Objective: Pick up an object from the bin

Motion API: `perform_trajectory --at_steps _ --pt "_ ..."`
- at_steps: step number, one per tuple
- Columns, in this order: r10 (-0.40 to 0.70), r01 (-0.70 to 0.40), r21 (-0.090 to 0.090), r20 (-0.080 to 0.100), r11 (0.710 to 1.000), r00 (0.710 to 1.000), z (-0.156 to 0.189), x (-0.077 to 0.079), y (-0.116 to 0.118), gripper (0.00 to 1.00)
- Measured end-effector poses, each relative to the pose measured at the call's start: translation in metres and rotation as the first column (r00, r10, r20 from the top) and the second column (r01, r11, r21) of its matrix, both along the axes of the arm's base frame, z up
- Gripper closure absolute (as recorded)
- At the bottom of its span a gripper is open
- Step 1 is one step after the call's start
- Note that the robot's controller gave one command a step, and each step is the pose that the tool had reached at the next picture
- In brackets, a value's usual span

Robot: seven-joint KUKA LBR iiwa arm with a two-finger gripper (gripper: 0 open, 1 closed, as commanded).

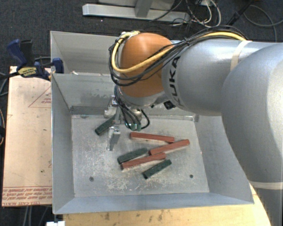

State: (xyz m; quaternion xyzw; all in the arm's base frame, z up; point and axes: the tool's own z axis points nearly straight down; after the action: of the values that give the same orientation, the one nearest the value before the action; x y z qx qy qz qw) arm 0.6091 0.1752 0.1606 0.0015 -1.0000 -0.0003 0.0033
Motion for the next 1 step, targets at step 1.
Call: perform_trajectory --at_steps 1 --pt "-0.002 0.002 0.001 0.007 1.000 1.000 0.0043 0.0020 -0.0006 0.00"
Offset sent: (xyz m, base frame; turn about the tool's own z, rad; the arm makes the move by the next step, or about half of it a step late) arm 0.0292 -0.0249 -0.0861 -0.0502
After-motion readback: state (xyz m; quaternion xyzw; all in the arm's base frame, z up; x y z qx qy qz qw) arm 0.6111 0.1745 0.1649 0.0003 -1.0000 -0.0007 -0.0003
